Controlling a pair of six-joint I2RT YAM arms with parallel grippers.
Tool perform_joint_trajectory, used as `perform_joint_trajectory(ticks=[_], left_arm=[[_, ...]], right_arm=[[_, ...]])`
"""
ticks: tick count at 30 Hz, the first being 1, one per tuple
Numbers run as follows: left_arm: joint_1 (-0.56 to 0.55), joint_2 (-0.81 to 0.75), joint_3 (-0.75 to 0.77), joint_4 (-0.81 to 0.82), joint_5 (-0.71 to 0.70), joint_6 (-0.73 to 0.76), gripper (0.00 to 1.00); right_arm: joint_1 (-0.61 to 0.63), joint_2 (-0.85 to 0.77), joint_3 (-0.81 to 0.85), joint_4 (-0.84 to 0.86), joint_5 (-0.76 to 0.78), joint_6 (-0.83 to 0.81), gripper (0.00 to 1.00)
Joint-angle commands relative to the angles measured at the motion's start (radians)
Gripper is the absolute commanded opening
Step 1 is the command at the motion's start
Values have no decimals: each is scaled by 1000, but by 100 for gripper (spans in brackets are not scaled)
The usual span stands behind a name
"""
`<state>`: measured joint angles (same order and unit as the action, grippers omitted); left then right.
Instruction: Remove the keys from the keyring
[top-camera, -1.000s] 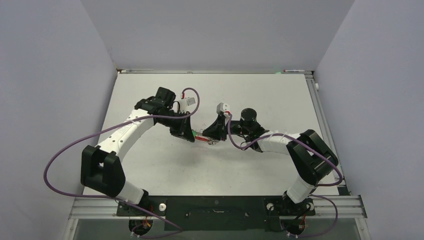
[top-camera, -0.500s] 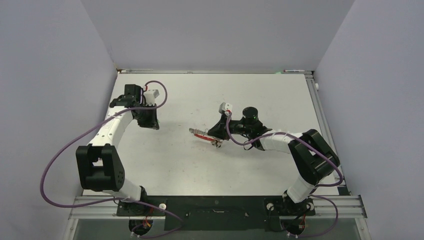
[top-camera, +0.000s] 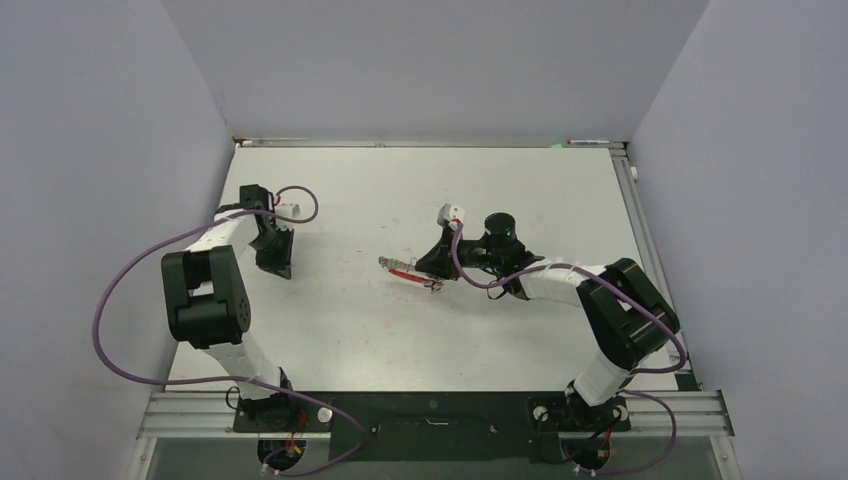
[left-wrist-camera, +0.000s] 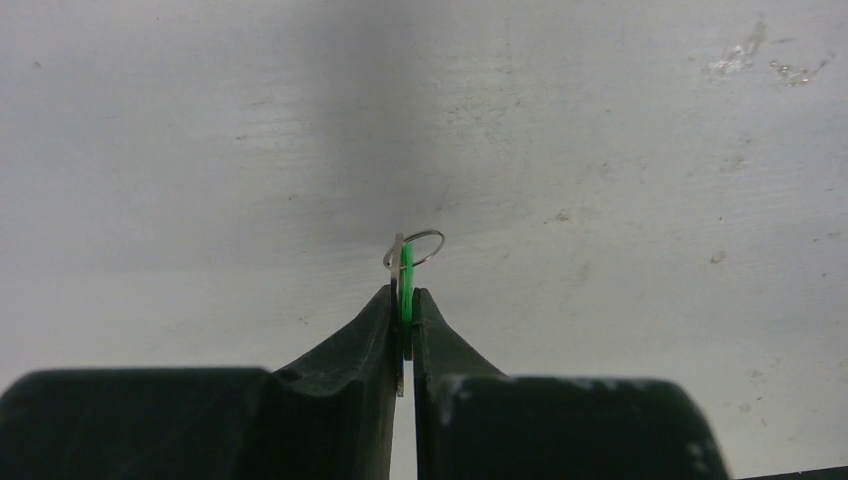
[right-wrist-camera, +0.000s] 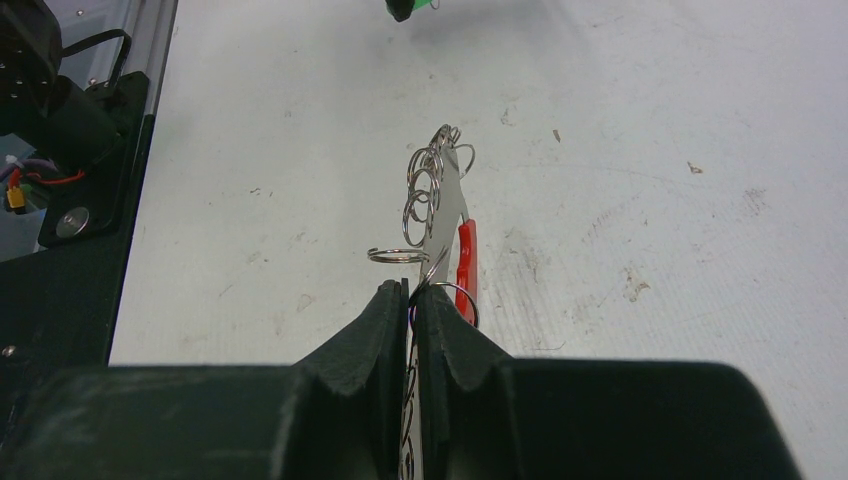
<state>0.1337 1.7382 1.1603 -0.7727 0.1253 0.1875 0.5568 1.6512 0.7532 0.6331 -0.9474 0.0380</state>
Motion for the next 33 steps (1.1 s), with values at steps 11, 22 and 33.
perform_joint_trajectory(ticks=[11, 22, 33], left_arm=[[7, 26, 15, -10, -13, 7, 41], [-6, -108, 161, -124, 407, -40, 93], [-174, -230, -12, 166, 825, -495, 96]], right_arm=[[-3, 16, 66, 31, -39, 0, 5], [-3, 32, 89, 22, -52, 6, 5], [9, 37, 107, 21, -51, 22, 5]])
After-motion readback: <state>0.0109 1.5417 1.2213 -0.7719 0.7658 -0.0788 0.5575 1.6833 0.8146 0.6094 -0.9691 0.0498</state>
